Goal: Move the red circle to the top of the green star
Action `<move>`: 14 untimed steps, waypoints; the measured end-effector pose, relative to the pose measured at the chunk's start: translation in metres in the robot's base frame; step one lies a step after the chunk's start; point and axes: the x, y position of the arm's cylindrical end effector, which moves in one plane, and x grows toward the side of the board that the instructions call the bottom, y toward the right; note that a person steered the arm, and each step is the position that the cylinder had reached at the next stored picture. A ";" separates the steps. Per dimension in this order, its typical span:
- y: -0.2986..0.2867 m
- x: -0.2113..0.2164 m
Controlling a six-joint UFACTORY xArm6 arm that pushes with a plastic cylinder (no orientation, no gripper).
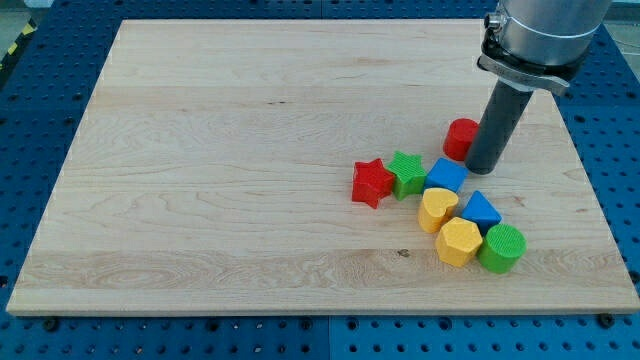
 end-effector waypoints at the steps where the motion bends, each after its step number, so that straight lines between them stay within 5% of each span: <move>1: -0.006 -0.001; 8: -0.041 0.001; 11: 0.020 -0.008; 12: 0.046 -0.031; 14: 0.005 -0.053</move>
